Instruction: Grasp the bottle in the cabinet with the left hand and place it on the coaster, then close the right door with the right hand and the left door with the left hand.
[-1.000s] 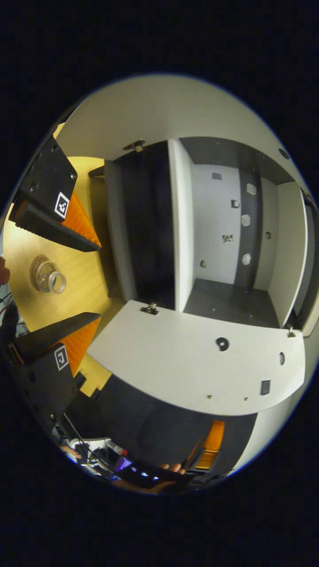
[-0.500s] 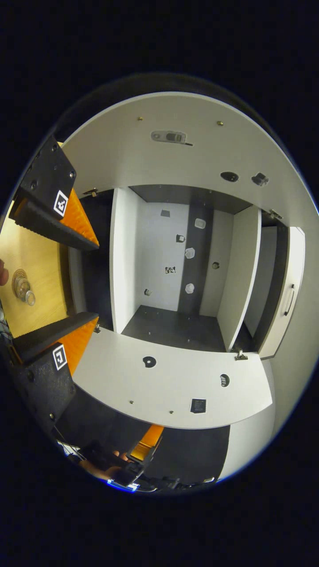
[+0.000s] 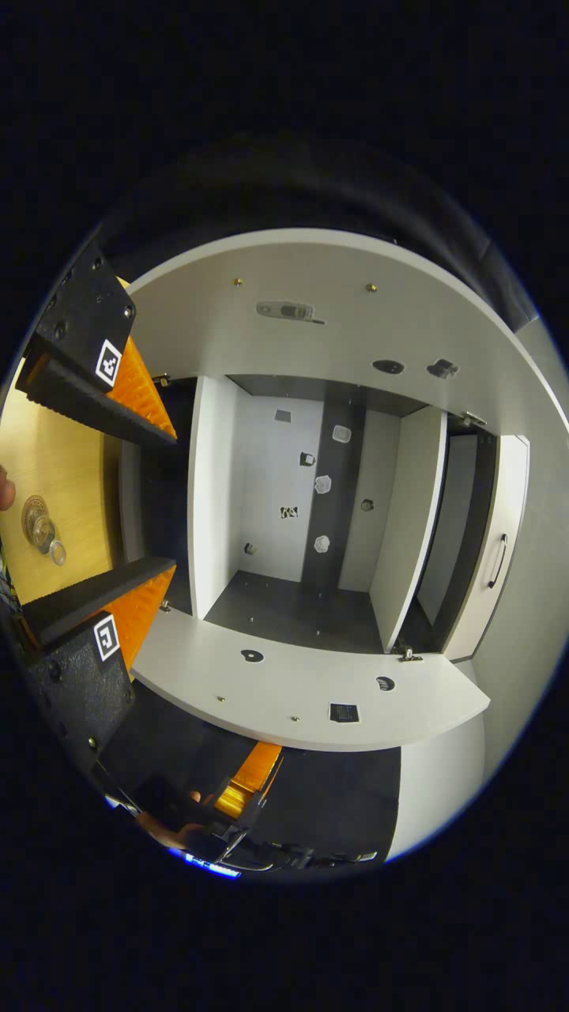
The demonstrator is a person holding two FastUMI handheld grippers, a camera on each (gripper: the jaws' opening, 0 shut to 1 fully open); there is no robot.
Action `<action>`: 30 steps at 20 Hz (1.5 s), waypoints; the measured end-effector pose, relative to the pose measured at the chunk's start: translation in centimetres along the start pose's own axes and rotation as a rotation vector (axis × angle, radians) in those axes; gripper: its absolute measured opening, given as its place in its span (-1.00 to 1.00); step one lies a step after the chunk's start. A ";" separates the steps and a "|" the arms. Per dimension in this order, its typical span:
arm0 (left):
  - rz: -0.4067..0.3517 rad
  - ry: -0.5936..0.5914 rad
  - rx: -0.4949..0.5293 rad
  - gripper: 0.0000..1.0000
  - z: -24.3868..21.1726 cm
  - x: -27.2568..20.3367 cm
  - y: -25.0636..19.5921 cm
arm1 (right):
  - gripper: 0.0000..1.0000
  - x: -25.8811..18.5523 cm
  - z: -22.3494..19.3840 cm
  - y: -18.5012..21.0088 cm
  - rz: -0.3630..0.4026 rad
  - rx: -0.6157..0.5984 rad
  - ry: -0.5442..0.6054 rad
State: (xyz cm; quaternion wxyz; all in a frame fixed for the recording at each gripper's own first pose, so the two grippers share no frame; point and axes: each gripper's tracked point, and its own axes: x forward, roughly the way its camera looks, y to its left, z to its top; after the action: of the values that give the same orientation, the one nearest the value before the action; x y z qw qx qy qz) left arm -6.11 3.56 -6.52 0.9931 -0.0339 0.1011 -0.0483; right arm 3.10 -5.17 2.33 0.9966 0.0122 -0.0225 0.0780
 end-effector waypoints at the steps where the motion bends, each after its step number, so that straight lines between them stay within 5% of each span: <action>1: 0.016 -0.002 -0.002 0.79 -0.1 -0.5 0.6 | 0.93 0.6 -0.2 0.8 0.014 -0.003 0.003; 5: 0.088 -0.008 -0.015 0.79 -0.2 -2.1 3.1 | 1.00 3.2 -0.9 3.6 0.082 0.021 0.018; 8: 0.144 -0.018 -0.013 0.79 -0.1 -3.4 4.8 | 0.84 4.6 -1.7 3.9 0.073 -0.023 0.034; 9: 0.161 -0.020 -0.014 0.79 -0.1 -3.8 5.3 | 0.97 5.0 -1.6 4.4 0.085 -0.015 0.030; 14: 0.236 -0.034 -0.032 0.79 0.0 -5.3 7.8 | 0.98 7.0 -2.0 6.7 0.109 -0.020 0.016; 30: 0.374 -0.075 -0.051 0.67 1.1 -7.8 13.7 | 0.98 12.3 -3.9 11.1 0.166 0.055 0.068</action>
State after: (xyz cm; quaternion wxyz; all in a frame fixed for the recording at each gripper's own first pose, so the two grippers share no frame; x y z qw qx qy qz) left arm -12.26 18.04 -5.00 0.9866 -0.0417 0.0699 0.1411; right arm 13.63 7.77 -0.79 0.9862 0.0348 0.0128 0.1611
